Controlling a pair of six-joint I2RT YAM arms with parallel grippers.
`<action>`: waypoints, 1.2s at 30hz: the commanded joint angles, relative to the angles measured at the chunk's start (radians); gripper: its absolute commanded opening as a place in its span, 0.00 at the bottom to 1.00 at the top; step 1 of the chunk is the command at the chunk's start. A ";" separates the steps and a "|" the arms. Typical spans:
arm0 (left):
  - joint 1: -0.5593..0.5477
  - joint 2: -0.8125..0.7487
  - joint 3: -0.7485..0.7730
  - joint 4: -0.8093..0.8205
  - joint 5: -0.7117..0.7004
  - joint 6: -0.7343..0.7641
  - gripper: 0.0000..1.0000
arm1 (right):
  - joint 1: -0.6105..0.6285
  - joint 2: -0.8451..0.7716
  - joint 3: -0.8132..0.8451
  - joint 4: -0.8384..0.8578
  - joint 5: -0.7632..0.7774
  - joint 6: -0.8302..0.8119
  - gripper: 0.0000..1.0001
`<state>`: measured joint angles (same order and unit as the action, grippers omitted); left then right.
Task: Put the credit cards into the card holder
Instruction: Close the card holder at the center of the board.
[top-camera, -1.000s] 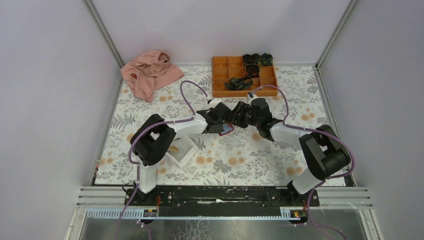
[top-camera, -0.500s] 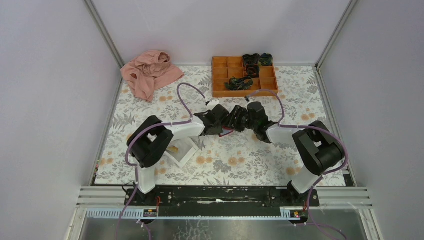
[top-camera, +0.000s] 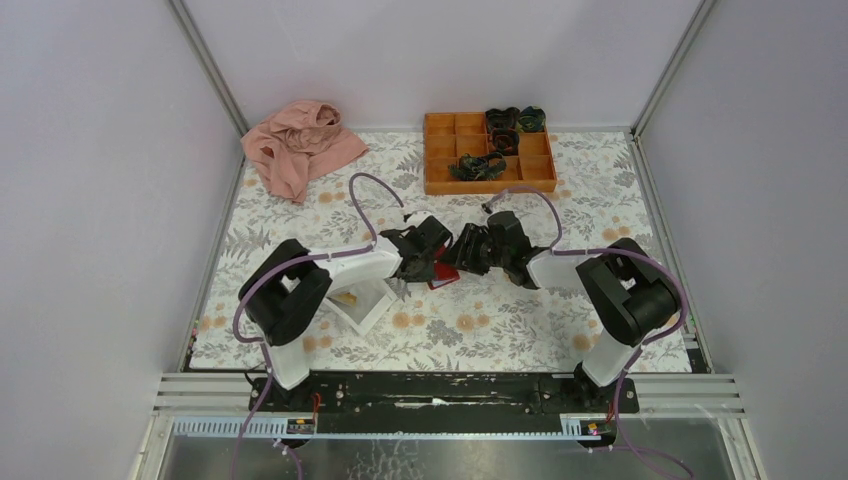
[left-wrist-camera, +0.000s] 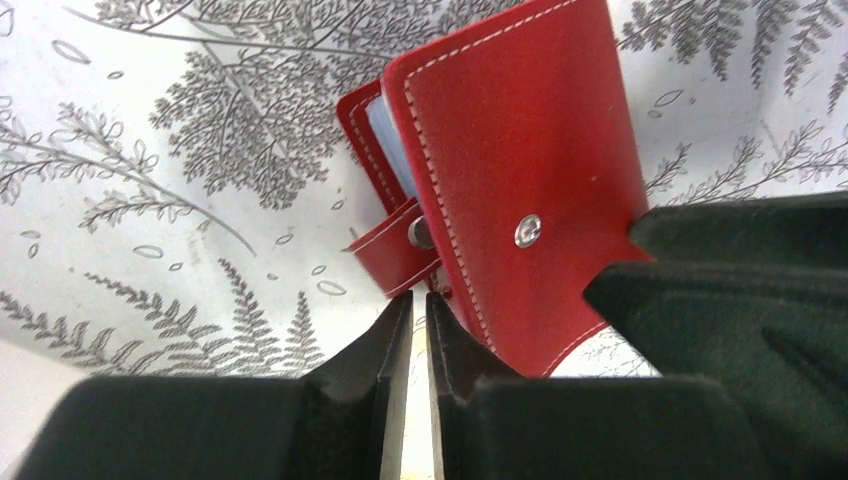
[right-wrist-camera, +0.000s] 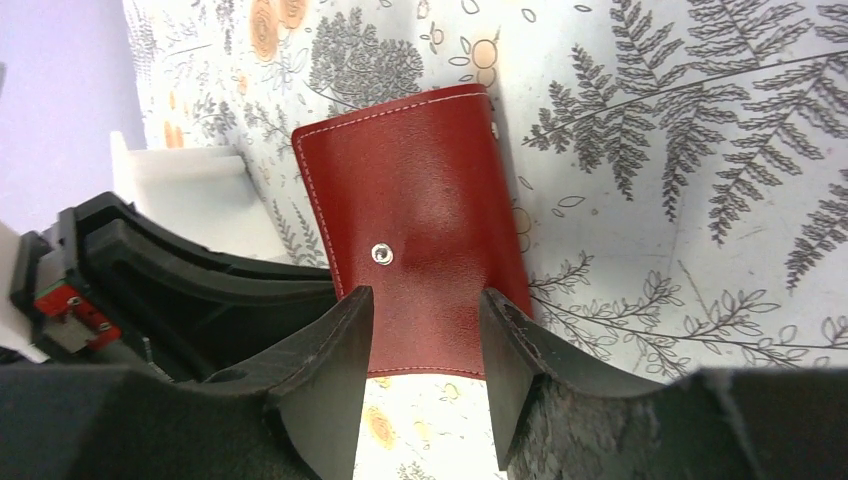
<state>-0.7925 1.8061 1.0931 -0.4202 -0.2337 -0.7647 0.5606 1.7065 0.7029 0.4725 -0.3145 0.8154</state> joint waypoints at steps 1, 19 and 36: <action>-0.008 -0.051 -0.012 -0.095 -0.008 -0.015 0.17 | 0.012 0.019 0.037 -0.077 0.054 -0.072 0.51; -0.007 -0.107 0.032 -0.160 -0.077 -0.028 0.30 | 0.104 0.051 0.130 -0.313 0.192 -0.213 0.51; -0.007 -0.062 0.010 -0.065 -0.090 -0.049 0.48 | 0.108 0.012 0.136 -0.367 0.236 -0.241 0.51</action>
<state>-0.7925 1.7233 1.1015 -0.5499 -0.2958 -0.8036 0.6628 1.7233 0.8391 0.2222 -0.1383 0.6086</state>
